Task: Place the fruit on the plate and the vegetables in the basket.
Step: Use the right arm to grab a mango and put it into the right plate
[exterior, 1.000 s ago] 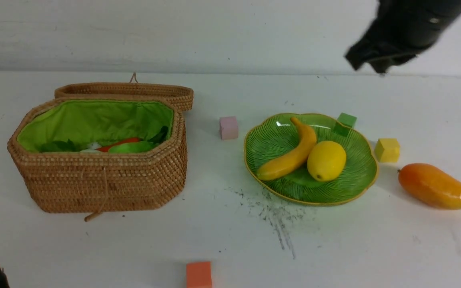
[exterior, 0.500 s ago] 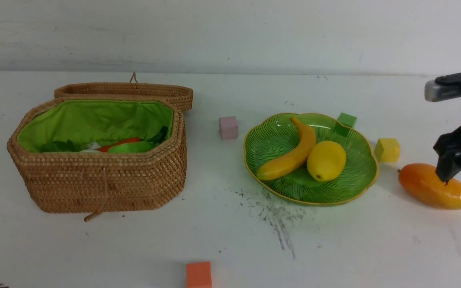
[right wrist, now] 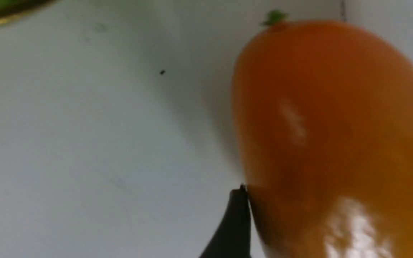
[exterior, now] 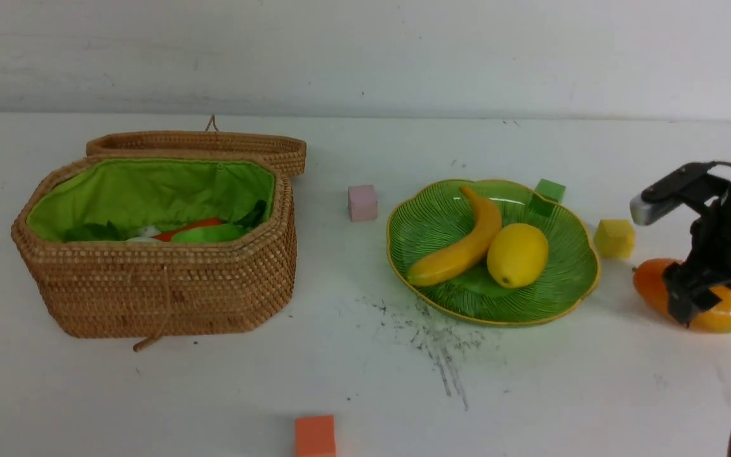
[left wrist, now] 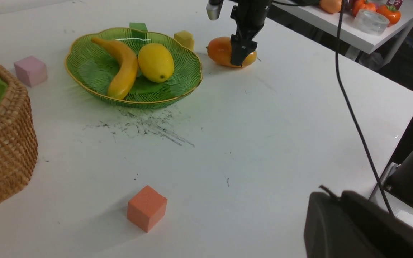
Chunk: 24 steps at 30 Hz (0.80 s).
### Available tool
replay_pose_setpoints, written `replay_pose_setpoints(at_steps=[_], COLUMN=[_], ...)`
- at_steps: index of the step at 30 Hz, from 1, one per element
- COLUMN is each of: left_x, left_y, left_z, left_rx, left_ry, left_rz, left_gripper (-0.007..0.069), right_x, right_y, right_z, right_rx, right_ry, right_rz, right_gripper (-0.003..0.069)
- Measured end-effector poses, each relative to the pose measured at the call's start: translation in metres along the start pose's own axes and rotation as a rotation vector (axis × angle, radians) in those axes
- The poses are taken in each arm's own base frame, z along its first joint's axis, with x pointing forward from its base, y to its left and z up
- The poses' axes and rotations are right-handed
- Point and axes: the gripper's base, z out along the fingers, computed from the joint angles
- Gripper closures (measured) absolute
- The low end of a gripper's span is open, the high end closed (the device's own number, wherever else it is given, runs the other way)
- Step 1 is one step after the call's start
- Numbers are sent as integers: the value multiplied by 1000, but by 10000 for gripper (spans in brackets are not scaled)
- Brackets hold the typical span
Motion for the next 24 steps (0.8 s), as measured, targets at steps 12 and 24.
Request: replay_pose_setpoints(at_steps=[12,24], left_x=[0,1], left_y=[-1,0], left_z=[0,0], left_rx=[6,1], left_ry=[4,10], left_rz=[-7,-2], left_gripper=[586,585], right_x=[-1,-6], right_y=[3,14], right_z=[23,-42], right_rx=[-67,-100], right_ry=[42,-80], right_rz=[31,422], right_gripper=[109,109])
